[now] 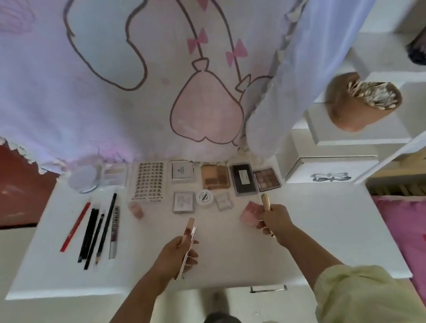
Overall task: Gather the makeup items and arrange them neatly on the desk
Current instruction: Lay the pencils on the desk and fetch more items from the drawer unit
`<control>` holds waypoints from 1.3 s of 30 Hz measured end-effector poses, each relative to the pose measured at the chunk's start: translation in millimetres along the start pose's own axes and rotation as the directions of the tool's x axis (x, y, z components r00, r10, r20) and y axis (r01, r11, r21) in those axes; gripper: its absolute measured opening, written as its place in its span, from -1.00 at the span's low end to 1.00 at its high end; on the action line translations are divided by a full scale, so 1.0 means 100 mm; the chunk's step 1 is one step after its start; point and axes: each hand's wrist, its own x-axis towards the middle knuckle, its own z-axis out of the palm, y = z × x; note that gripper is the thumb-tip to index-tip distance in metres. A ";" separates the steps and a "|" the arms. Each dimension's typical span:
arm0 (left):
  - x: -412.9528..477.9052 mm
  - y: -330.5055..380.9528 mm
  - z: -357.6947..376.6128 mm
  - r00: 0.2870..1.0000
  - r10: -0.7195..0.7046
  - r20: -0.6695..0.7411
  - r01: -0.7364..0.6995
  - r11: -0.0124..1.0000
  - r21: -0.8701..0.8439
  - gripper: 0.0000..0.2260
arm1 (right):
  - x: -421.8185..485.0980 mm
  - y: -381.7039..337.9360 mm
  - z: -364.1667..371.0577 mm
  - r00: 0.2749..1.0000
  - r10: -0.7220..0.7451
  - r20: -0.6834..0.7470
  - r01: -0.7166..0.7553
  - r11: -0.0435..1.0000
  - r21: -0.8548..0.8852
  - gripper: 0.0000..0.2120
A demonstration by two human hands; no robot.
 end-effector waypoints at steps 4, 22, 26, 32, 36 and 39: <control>0.12 -0.04 0.03 0.999 -0.031 -0.028 0.032 0.999 0.040 -0.65 | 0.35 -0.06 -0.05 0.999 -0.010 0.050 0.017 0.990 -0.138 -0.97; 0.10 0.00 -0.03 0.997 -0.083 0.008 0.083 0.996 0.012 -0.67 | 0.35 0.03 0.43 0.920 0.293 -0.262 -0.188 0.913 0.361 -0.77; 0.07 -0.01 -0.04 0.998 -0.059 0.030 0.059 0.998 0.000 -0.72 | 0.33 0.02 0.47 0.911 0.329 -0.249 -0.206 0.886 0.416 -0.68; 0.06 0.01 -0.14 0.994 -0.096 0.043 0.098 0.994 -0.055 -0.71 | 0.21 0.10 0.42 0.947 0.144 -0.288 -0.060 0.958 0.280 -0.62; 0.03 0.06 -0.26 0.996 -0.085 0.041 0.087 0.994 -0.066 -0.73 | 0.11 0.07 0.47 0.989 -0.067 -0.133 0.068 0.998 0.006 -0.62; 0.00 0.07 -0.35 0.998 -0.066 0.022 0.066 0.997 -0.040 -0.75 | 0.02 0.10 0.61 0.977 -0.181 0.114 0.210 0.915 -0.345 -0.58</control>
